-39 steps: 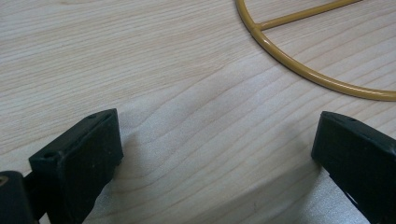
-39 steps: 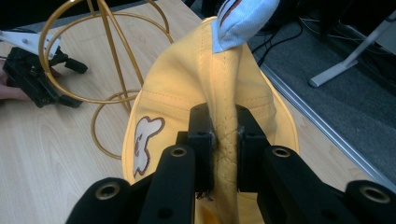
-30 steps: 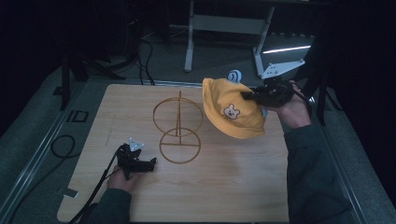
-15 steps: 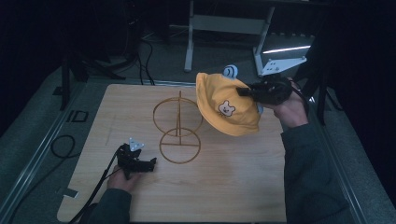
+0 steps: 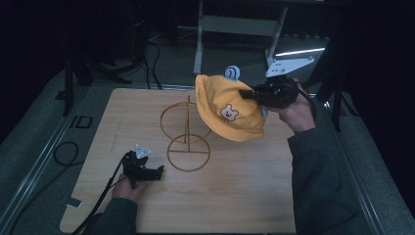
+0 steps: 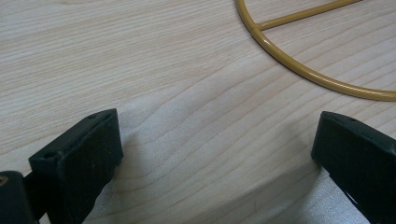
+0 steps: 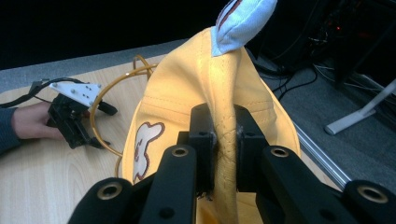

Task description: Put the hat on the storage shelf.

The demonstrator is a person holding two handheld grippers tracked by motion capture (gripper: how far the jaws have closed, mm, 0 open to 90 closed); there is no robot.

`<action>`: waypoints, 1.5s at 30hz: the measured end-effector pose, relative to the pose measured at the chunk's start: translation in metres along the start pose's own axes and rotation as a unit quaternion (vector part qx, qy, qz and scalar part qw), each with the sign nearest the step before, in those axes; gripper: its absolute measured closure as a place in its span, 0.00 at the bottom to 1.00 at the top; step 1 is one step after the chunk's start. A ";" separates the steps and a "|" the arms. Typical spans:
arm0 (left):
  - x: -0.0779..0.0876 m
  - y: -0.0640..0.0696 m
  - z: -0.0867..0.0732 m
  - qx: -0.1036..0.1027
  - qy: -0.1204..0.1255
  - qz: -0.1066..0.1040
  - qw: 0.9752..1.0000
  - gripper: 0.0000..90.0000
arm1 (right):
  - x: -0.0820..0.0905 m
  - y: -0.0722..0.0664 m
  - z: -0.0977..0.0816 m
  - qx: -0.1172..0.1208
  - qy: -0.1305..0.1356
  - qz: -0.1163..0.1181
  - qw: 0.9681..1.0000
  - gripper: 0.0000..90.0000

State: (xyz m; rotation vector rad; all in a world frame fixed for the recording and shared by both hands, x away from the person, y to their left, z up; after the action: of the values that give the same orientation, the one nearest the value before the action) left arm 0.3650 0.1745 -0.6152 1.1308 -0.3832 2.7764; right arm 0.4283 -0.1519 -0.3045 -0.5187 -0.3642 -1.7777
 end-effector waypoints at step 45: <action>0.000 0.000 0.000 0.002 0.001 0.000 1.000 0.02 | -0.070 -0.026 0.053 0.035 -0.002 0.055 0.998 0.90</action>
State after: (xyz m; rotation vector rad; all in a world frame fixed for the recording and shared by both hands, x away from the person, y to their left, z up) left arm 0.3652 0.1743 -0.6152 1.1278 -0.3771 2.7792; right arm 0.4261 -0.0608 -0.2951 -0.4831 -0.3914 -1.6526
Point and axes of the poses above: each handheld gripper's, and its own axes: x roughly backward along the jaws, z roughly out of its top, y roughly to its right, the point moved 7 cm from there along -x, roughly forward along the jaws, and after that the axes turned 15 degrees about z, right-handed, at the moved point
